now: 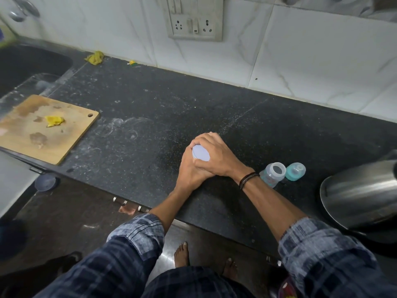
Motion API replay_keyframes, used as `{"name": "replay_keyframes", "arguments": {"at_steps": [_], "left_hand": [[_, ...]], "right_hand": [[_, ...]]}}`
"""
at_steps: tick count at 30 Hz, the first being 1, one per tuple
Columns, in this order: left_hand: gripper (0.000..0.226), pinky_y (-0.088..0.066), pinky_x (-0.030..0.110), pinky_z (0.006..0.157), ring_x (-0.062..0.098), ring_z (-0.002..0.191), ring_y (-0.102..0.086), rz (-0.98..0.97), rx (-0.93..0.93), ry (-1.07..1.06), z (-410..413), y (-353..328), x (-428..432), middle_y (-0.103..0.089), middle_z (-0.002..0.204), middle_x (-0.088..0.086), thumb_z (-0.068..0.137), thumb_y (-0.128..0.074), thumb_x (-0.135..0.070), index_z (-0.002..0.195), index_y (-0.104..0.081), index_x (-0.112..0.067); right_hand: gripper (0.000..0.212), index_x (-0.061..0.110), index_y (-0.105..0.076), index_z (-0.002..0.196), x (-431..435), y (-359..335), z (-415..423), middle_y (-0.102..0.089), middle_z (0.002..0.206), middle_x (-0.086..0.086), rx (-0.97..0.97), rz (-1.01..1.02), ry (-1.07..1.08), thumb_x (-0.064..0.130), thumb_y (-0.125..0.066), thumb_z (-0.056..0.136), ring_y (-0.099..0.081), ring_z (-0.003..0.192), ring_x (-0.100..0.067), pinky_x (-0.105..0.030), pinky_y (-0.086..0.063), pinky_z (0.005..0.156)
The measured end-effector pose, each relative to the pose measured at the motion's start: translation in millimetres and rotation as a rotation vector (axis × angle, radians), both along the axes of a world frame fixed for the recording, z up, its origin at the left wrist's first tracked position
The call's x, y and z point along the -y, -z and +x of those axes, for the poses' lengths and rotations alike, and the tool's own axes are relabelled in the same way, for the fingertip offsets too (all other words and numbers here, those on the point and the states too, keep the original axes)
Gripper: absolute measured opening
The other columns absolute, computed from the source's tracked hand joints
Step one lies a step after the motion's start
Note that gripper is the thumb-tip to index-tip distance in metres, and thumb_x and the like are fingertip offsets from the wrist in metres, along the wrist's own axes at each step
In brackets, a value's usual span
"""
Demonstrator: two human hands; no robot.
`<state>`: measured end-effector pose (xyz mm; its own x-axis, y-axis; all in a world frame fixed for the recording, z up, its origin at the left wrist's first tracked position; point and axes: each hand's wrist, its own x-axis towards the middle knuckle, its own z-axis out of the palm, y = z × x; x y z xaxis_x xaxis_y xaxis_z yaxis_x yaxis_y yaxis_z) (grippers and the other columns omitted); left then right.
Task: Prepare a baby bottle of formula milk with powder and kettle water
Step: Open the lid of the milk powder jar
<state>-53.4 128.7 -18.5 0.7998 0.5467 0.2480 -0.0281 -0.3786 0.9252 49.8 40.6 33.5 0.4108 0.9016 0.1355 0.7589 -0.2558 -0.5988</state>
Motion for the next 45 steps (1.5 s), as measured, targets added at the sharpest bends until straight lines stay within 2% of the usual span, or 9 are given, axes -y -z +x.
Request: {"name": "replay_keyframes", "arguments": {"at_steps": [3,8,16,20,24,27,33,42,45], "left_hand": [[0.080,-0.051,0.014,0.091,0.010,0.121,-0.064,-0.014,0.033,0.013,2.1,0.4,0.1,-0.063,0.131,-0.018,0.069,-0.097,-0.026,0.134,-0.052,-0.041],[0.083,-0.054,0.021,0.093,0.012,0.122,-0.065,-0.022,0.023,-0.013,2.6,8.0,-0.5,-0.063,0.131,-0.018,0.069,-0.100,-0.027,0.133,-0.052,-0.046],[0.084,-0.046,0.011,0.094,0.004,0.123,-0.060,0.030,-0.016,-0.027,0.1,6.5,1.3,-0.057,0.131,-0.028,0.066,-0.098,-0.039,0.131,-0.047,-0.054],[0.085,-0.052,0.028,0.098,0.012,0.124,-0.060,-0.007,-0.037,-0.024,0.2,12.7,0.3,-0.058,0.133,-0.012,0.066,-0.098,-0.025,0.134,-0.048,-0.037],[0.086,-0.046,0.014,0.096,0.004,0.124,-0.056,0.014,-0.087,-0.032,1.2,15.7,-1.0,-0.054,0.132,-0.018,0.063,-0.096,-0.037,0.133,-0.047,-0.039],[0.089,-0.054,0.035,0.100,0.015,0.125,-0.061,-0.001,-0.104,-0.018,3.9,18.2,-4.4,-0.060,0.135,-0.005,0.064,-0.100,-0.027,0.138,-0.050,-0.024],[0.084,-0.045,0.009,0.091,-0.004,0.121,-0.055,0.024,-0.094,-0.048,0.7,13.3,0.2,-0.048,0.128,-0.039,0.062,-0.092,-0.036,0.125,-0.043,-0.060],[0.087,-0.049,0.021,0.096,0.000,0.122,-0.056,0.037,-0.068,-0.048,1.1,10.1,1.3,-0.050,0.130,-0.036,0.062,-0.092,-0.038,0.127,-0.041,-0.066],[0.090,-0.053,0.029,0.097,0.008,0.123,-0.059,0.006,-0.078,-0.046,1.8,14.7,-0.2,-0.057,0.131,-0.021,0.061,-0.099,-0.031,0.131,-0.046,-0.051]], "right_hand": [[0.046,0.027,-0.059,0.132,2.8,-3.9,4.0,-0.052,0.138,0.008,0.055,-0.062,-0.022,0.042,-0.071,0.090,-0.035,0.139,-0.017,-0.047,-0.020,0.126],[0.066,0.029,-0.053,0.142,8.7,-6.4,-7.1,-0.047,0.138,0.007,0.087,-0.008,0.157,0.061,-0.072,0.087,-0.039,0.130,-0.018,-0.036,-0.035,0.112],[0.063,0.028,-0.052,0.144,13.2,-14.9,-8.8,-0.047,0.142,0.011,-0.074,-0.027,0.104,0.027,-0.076,0.086,-0.038,0.131,-0.013,-0.032,-0.041,0.107],[0.072,0.031,-0.048,0.147,12.2,-18.4,-6.4,-0.039,0.145,0.011,-0.073,-0.054,0.126,0.042,-0.080,0.084,-0.036,0.135,-0.014,-0.029,-0.034,0.104],[0.065,0.032,-0.050,0.145,12.2,-19.1,-8.8,-0.046,0.140,0.011,-0.074,-0.055,0.171,0.031,-0.078,0.086,-0.038,0.130,-0.014,-0.031,-0.040,0.102],[0.066,0.032,-0.050,0.144,13.0,-22.4,-7.9,-0.046,0.141,0.013,-0.119,-0.066,0.141,0.023,-0.077,0.084,-0.034,0.125,-0.006,-0.029,-0.038,0.101],[0.068,0.034,-0.049,0.145,13.2,-26.5,-7.6,-0.041,0.145,0.009,-0.094,-0.071,0.203,0.035,-0.081,0.085,-0.037,0.133,-0.015,-0.027,-0.034,0.099],[0.072,0.037,-0.049,0.145,15.6,-31.0,-9.8,-0.038,0.152,0.011,-0.131,-0.073,0.207,0.035,-0.083,0.082,-0.036,0.137,-0.014,-0.028,-0.033,0.100],[0.068,0.037,-0.050,0.144,15.4,-29.2,-14.4,-0.047,0.145,0.010,-0.114,-0.089,0.232,0.029,-0.081,0.083,-0.042,0.133,-0.018,-0.028,-0.037,0.097]]}}
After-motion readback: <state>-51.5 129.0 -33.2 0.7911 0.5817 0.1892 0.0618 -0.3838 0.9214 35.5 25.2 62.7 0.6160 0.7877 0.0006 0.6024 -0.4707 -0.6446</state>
